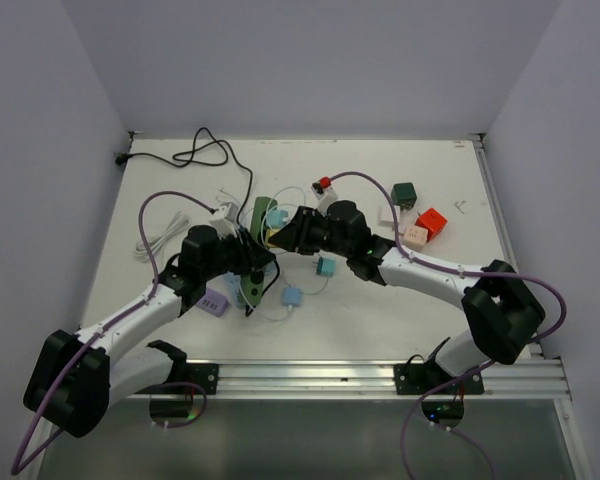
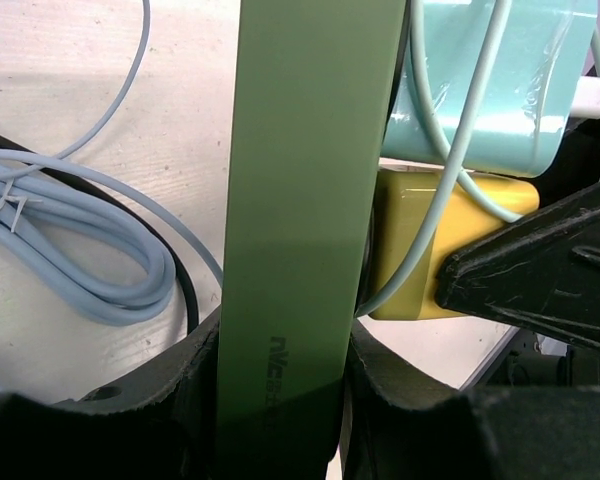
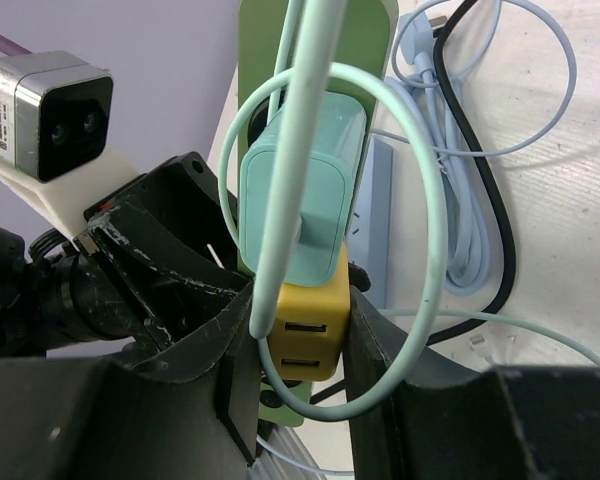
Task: Pull the plug off the socket
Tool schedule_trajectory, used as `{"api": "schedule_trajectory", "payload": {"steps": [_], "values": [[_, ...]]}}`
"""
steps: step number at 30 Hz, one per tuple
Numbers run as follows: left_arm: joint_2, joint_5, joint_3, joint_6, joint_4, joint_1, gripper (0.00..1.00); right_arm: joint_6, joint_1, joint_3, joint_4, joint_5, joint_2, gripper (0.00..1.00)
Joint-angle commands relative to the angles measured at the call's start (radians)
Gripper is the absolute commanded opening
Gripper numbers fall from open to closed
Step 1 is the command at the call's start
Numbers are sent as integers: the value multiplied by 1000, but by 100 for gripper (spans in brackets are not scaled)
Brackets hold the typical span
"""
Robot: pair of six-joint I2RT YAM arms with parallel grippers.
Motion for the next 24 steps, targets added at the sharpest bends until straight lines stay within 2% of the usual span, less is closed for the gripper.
{"api": "schedule_trajectory", "payload": {"steps": [1, 10, 24], "values": [[25, -434, -23, -35, -191, 127, 0, -40, -84, -21, -35, 101, -110, 0], [-10, -529, -3, -14, -248, 125, 0, -20, -83, -11, -49, 116, -108, 0], [-29, -419, -21, 17, -168, 124, 0, -44, -90, -18, -123, 86, -7, 0]]}}
